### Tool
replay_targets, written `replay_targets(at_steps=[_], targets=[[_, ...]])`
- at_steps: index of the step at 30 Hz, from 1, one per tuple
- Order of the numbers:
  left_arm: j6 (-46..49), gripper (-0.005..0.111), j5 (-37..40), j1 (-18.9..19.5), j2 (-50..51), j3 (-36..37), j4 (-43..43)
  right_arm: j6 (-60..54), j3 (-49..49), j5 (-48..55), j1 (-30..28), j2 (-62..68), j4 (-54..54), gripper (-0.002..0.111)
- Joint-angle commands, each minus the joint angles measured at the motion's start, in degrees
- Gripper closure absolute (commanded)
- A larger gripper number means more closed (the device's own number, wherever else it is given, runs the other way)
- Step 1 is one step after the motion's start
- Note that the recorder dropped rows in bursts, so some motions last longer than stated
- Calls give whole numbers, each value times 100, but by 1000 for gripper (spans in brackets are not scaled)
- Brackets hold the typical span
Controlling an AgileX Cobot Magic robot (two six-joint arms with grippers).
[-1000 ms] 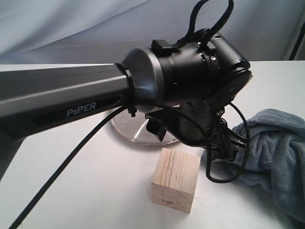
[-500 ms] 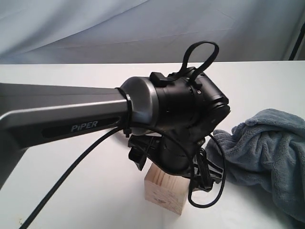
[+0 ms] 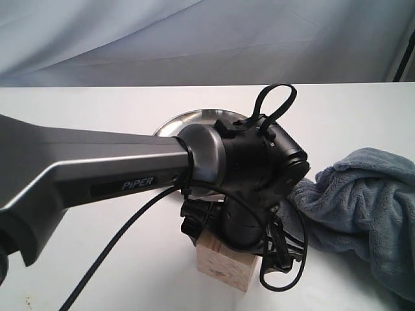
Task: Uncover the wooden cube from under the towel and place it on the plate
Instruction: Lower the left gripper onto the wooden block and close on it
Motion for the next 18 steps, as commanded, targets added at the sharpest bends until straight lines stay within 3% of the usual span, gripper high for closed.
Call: replay_targets(at_steps=[1,18], targets=[[-38,2,-140,23,24,6,-45,23,15,68,0,-37,28,105],[139,2,-418,23,24,6,-282,23,15,68,0,-37,28,105]])
